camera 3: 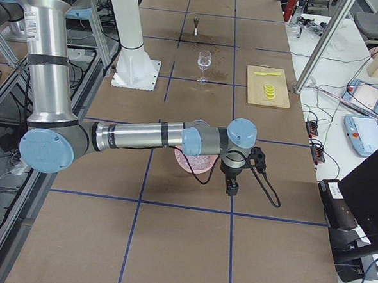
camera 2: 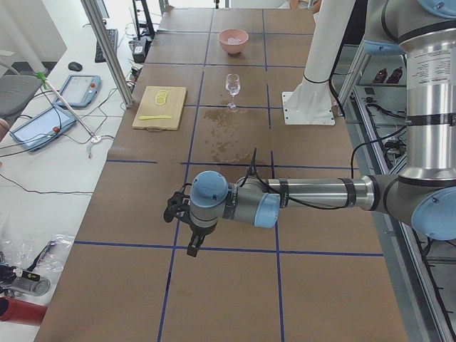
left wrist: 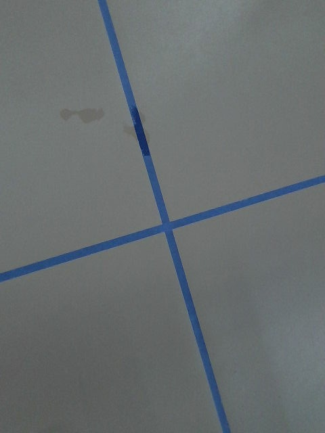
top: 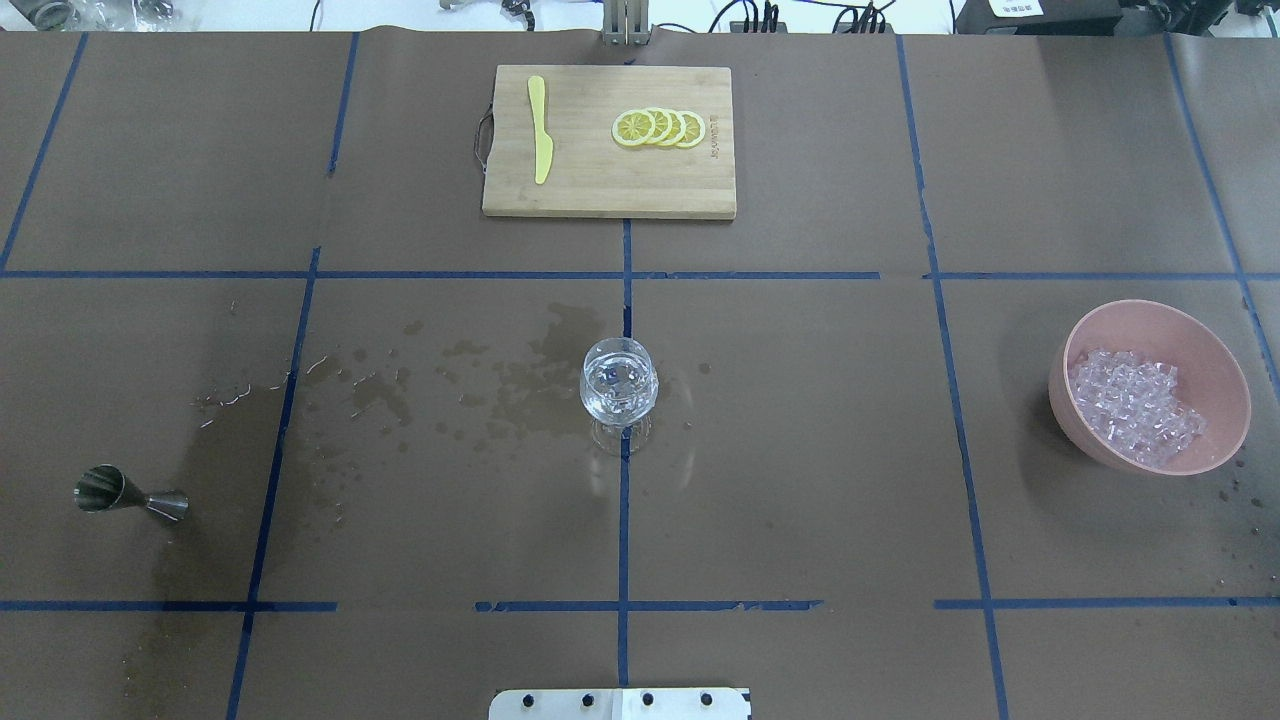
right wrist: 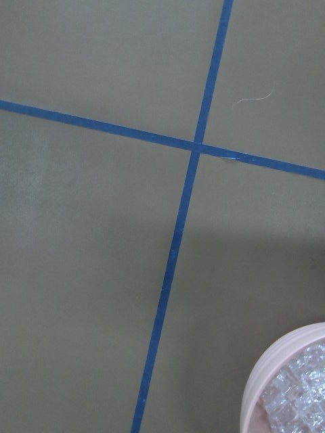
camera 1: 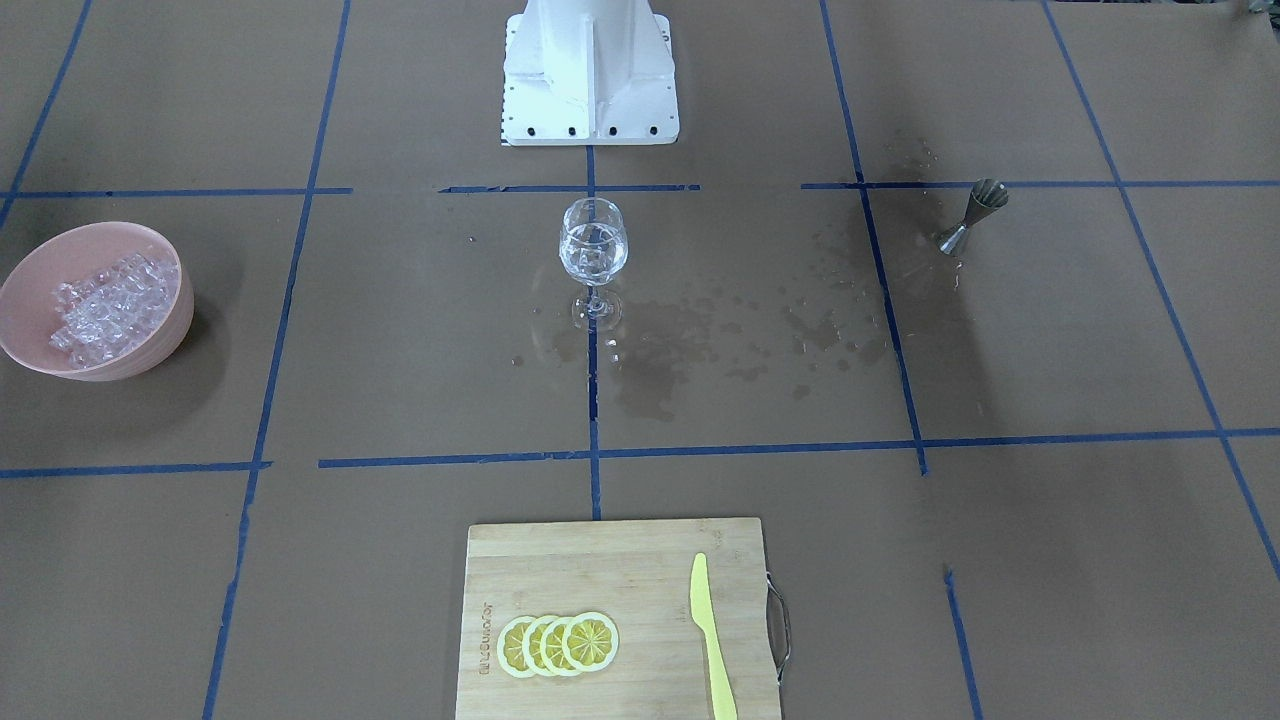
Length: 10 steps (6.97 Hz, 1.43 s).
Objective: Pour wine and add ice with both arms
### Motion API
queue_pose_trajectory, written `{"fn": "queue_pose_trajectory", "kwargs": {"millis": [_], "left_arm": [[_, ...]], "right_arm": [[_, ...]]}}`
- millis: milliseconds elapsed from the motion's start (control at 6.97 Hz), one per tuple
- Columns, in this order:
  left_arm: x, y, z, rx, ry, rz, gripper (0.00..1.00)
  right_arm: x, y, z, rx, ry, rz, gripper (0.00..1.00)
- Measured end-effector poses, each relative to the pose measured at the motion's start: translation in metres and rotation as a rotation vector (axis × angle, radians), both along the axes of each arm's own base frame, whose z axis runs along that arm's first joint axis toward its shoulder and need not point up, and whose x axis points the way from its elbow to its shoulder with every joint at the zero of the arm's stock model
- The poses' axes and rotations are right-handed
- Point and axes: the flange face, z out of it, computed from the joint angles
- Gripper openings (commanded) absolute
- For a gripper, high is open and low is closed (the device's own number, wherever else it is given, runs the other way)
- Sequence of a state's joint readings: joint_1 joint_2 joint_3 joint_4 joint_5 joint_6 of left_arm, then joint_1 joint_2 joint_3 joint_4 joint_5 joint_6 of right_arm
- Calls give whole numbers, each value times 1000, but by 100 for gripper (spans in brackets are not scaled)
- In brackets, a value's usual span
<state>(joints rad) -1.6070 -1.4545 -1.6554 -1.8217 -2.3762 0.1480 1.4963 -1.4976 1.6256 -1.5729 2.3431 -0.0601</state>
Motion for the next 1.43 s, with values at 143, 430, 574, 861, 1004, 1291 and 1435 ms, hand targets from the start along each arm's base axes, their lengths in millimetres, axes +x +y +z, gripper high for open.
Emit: {"fn": "queue_pose_trajectory", "kwargs": {"millis": [143,430,574,861,1004,1291,1435], "left_arm": [[1,-1,0,1,-1,2,100],[7,-2,-8,-24,-1,16,100],[9,-2,-16,-59,0,21,100],[11,-2,-19,-106,2,25,100],[12,-1,-18,-112,3,26,100],[12,-2,-18,-114,4,27,100],[12,-2,-17,-113,4,27,100]], "right_arm": [[0,2,2,-3,5,0,100],[1,9,7,-18,5,6,100],[1,11,9,-24,4,8,100],[1,13,11,-29,2,9,100],[1,15,13,-33,2,9,100],[-1,23,23,-62,-33,5,100],[-2,27,28,-73,-50,2,100]]}}
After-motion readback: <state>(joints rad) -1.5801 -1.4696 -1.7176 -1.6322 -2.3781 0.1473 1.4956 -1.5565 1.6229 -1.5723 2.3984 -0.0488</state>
